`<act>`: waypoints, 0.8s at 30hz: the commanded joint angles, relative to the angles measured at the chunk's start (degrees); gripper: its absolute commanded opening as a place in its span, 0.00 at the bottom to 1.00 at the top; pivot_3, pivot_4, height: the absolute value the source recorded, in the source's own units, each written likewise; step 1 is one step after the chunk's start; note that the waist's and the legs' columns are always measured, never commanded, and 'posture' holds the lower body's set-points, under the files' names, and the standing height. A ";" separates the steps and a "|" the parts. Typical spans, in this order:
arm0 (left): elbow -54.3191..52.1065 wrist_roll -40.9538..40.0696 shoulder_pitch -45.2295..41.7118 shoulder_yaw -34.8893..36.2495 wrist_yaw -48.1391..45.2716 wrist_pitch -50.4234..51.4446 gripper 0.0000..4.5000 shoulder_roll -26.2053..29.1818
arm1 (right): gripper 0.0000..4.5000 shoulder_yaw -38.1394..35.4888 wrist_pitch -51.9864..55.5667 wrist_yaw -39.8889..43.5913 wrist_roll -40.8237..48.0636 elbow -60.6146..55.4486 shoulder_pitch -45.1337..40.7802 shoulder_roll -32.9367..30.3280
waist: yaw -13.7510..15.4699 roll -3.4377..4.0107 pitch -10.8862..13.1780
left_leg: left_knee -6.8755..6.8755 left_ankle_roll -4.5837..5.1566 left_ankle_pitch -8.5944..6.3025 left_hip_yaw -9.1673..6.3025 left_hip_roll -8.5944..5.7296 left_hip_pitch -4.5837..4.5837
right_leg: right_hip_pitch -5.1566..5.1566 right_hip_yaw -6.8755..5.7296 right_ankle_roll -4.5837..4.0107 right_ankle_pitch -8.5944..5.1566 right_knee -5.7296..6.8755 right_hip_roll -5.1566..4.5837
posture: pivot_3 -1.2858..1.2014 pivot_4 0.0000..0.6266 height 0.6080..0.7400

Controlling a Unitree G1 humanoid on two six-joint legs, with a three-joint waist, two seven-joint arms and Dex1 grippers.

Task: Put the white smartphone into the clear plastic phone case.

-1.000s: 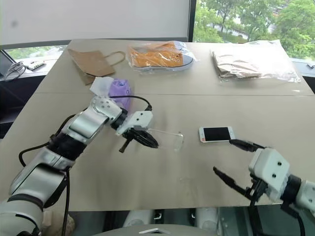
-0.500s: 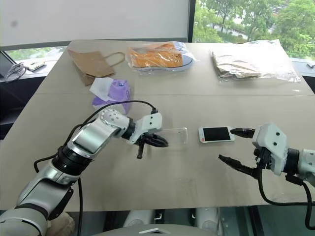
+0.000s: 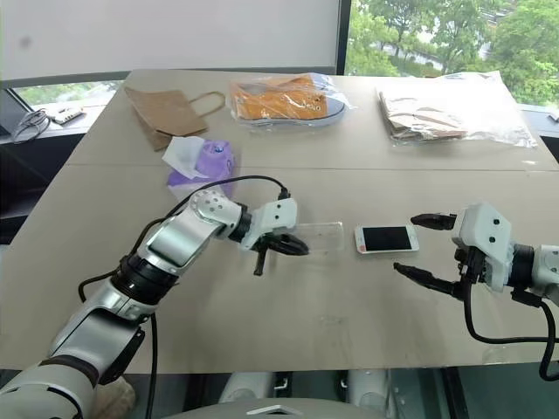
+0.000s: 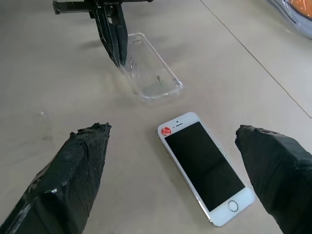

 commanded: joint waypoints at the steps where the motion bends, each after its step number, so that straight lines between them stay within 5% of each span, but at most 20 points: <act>1: 0.75 1.69 -1.51 -0.45 -0.49 -3.34 0.02 -0.43 | 1.00 -0.27 -0.30 -0.38 0.13 -1.32 -1.10 0.85 | -0.08 0.00 0.00 | 0.00 0.00 0.00 0.00 0.00 0.00 | 0.00 0.00 0.00 0.00 0.00 0.00 | 0.52 0.24 1.00; 10: -0.44 1.32 -0.92 -0.76 -2.98 -1.92 0.02 -0.62 | 1.00 0.05 -0.14 -1.49 -1.72 -3.86 0.13 1.83 | -0.33 0.01 0.00 | 0.00 0.00 0.00 0.00 0.01 0.01 | 0.00 0.00 0.00 0.00 0.01 0.00 | 0.52 0.24 1.00; 13: -1.73 -0.22 -0.92 -0.25 -3.91 0.81 0.14 -0.83 | 1.00 2.33 2.49 -4.44 -2.91 -5.56 -0.84 1.86 | -0.37 0.02 -0.01 | 0.00 -0.01 0.00 -0.01 0.02 0.02 | 0.00 -0.01 0.00 0.00 0.01 0.01 | 0.52 0.24 1.00; 21: -10.58 -9.10 3.56 8.71 -3.50 6.28 0.93 1.46 | 1.00 10.41 4.61 -5.52 -8.90 -1.66 -8.53 -0.05 | -0.61 0.05 0.00 | -0.01 -0.01 0.01 0.02 0.03 0.04 | -0.02 0.04 0.05 -0.03 0.02 0.00 | 0.52 0.24 1.00; 24: -16.50 -14.54 8.18 15.60 -1.94 9.34 0.97 3.09 | 1.00 13.92 8.77 -2.06 -7.26 2.60 -14.03 -1.42 | -0.88 0.11 0.04 | -0.01 -0.13 0.08 0.05 0.07 0.05 | -0.04 0.10 -0.01 0.00 0.03 0.00 | 0.52 0.24 1.00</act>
